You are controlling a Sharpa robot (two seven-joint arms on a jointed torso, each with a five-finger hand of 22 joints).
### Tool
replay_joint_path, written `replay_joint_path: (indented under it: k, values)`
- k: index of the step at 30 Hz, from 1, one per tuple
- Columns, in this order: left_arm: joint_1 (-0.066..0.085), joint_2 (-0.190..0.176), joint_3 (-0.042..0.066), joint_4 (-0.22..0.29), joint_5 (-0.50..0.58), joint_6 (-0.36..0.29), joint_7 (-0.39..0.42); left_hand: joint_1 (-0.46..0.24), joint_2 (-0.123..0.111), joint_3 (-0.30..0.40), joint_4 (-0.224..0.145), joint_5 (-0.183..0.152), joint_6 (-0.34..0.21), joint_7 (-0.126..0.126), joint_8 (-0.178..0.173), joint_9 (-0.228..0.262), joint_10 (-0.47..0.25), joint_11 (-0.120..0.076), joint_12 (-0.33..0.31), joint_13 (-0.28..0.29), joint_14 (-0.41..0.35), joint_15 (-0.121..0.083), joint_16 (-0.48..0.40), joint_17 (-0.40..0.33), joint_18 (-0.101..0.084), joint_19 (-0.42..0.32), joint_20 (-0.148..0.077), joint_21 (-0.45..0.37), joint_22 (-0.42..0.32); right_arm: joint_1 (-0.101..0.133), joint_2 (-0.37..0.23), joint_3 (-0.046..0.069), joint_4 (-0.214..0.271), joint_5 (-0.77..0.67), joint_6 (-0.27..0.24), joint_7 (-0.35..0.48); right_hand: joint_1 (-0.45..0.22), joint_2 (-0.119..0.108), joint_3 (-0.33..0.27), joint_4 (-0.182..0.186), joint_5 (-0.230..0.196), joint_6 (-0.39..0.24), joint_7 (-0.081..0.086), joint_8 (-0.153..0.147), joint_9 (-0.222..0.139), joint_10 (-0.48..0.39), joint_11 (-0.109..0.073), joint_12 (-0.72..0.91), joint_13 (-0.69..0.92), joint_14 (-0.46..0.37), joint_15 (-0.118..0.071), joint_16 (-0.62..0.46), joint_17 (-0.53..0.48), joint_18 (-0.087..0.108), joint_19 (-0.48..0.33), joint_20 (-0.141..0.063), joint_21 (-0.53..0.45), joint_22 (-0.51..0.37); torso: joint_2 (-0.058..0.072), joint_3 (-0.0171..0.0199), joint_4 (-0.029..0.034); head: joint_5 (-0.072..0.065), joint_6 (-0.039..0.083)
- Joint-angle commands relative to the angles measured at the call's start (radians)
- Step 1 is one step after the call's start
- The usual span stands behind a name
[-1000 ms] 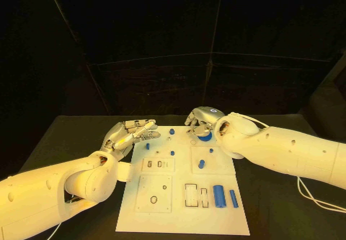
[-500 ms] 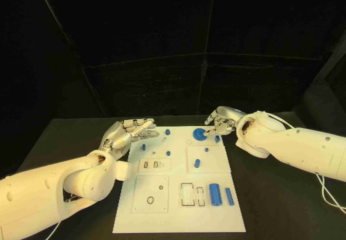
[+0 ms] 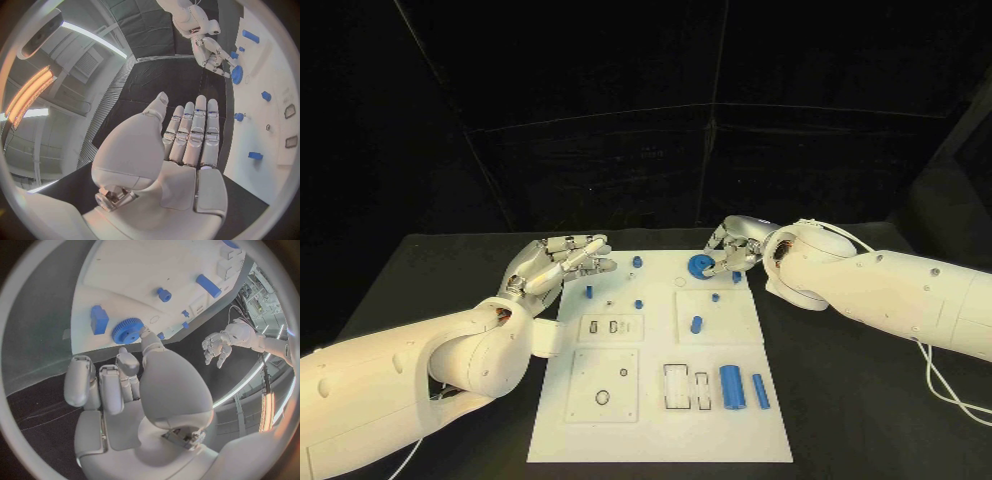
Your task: Assemble the parts on the task board
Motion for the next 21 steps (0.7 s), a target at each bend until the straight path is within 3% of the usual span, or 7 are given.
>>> replay_joint_path:
  k: [1, 9, 21]
  values:
    - [0.001, 0.002, 0.001, 0.000, -0.010, 0.004, 0.007, 0.001, 0.005, -0.002, -0.006, -0.004, 0.003, -0.001, -0.002, 0.001, 0.002, 0.003, -0.001, 0.000, 0.008, -0.002, -0.005, 0.001, 0.016, 0.010, 0.000, -0.004, -0.001, 0.002, 0.007, 0.001, -0.001, -0.047, 0.022, -0.006, 0.013, 0.002, -0.008, 0.015, 0.003, -0.005, 0.002, 0.009, 0.000, 0.065, 0.004, 0.162, 0.162, 0.066, 0.010, 0.022, 0.058, -0.019, 0.021, 0.001, 0.015, 0.029, 0.000, 0.0002, -0.0015, -0.001, -0.002]
    - [0.001, 0.004, 0.001, -0.002, -0.010, 0.000, 0.003, 0.001, 0.005, -0.002, -0.007, -0.004, 0.003, -0.001, -0.002, 0.001, 0.003, 0.003, -0.001, 0.000, 0.008, -0.002, -0.005, 0.001, 0.016, 0.010, 0.000, -0.004, -0.001, 0.002, 0.018, 0.001, -0.006, -0.089, 0.028, -0.022, 0.023, 0.020, -0.025, 0.028, 0.000, 0.003, 0.008, 0.025, 0.000, 0.150, 0.013, 0.360, 0.361, 0.083, 0.021, 0.062, 0.164, -0.030, 0.055, 0.011, 0.042, 0.091, 0.000, 0.0003, -0.0009, -0.001, -0.004]
    - [0.001, 0.004, 0.001, -0.004, -0.010, 0.001, -0.002, 0.001, 0.006, -0.002, -0.007, -0.004, 0.003, -0.001, -0.002, 0.001, 0.003, 0.003, -0.001, 0.000, 0.008, -0.002, -0.005, 0.002, 0.016, 0.010, 0.000, -0.004, -0.001, 0.001, 0.031, 0.001, -0.020, -0.117, 0.038, -0.040, 0.042, 0.036, -0.017, 0.017, 0.002, 0.005, 0.009, 0.029, 0.000, 0.160, 0.015, 0.382, 0.383, 0.086, 0.023, 0.068, 0.180, -0.034, 0.068, 0.014, 0.051, 0.112, 0.001, 0.0013, -0.0001, -0.001, -0.008]
